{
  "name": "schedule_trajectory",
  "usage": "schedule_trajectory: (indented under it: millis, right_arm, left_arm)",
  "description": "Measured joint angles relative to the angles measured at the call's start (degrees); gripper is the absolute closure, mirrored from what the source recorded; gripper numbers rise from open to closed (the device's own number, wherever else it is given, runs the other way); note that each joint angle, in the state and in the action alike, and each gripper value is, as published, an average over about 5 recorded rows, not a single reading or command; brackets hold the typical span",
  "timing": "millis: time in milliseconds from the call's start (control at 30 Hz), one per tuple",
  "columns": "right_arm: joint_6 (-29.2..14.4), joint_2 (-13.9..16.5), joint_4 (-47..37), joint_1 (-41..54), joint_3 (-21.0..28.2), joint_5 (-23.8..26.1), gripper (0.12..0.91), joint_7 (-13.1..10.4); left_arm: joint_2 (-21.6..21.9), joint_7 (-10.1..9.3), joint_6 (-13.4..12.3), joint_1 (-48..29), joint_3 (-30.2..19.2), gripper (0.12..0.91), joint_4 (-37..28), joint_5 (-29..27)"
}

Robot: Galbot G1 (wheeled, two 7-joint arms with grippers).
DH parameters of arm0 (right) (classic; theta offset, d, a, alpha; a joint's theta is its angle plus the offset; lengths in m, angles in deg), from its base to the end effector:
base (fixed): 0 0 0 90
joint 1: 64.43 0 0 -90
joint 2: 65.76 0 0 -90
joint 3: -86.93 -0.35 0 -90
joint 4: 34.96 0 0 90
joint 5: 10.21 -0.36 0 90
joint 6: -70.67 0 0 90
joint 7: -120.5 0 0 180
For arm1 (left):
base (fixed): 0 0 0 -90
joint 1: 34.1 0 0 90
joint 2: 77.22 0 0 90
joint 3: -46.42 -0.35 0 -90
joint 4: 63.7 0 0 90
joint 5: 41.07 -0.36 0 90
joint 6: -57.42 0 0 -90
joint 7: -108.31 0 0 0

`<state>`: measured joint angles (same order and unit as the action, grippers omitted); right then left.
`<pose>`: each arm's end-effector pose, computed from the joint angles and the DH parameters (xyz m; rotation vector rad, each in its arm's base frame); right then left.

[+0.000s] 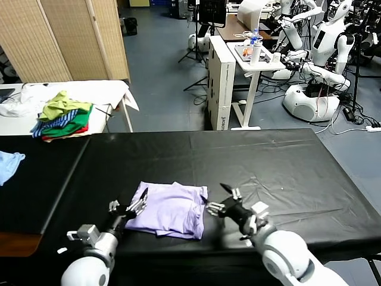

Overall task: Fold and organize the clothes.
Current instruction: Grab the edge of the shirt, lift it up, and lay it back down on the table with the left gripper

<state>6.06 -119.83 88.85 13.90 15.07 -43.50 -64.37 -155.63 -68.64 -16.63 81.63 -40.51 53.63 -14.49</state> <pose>0.2428 -0.0124 -0.2297 0.7087 -2.7354 0.0490 0.2106 0.0539 -0.2986 -0.1993 -2.8639 0.3728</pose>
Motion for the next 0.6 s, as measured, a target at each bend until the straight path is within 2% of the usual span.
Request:
schedule_trajectory:
  millis: [333, 600]
  right_arm:
    - [-1.2, -1.8, 5.3, -14.4, -14.6, -0.4, 0.118, -0.2]
    - [-1.1, -2.6, 5.8, -18.0, -18.0, -0.2, 0.118, -0.1]
  left_arm:
    - [-0.7, 3.31, -3.0, -0.3, 0.0, 0.123, -5.9, 1.8]
    - [-0.6, 4.08, -2.6, -1.1, 0.7, 0.123, -7.8, 7.6]
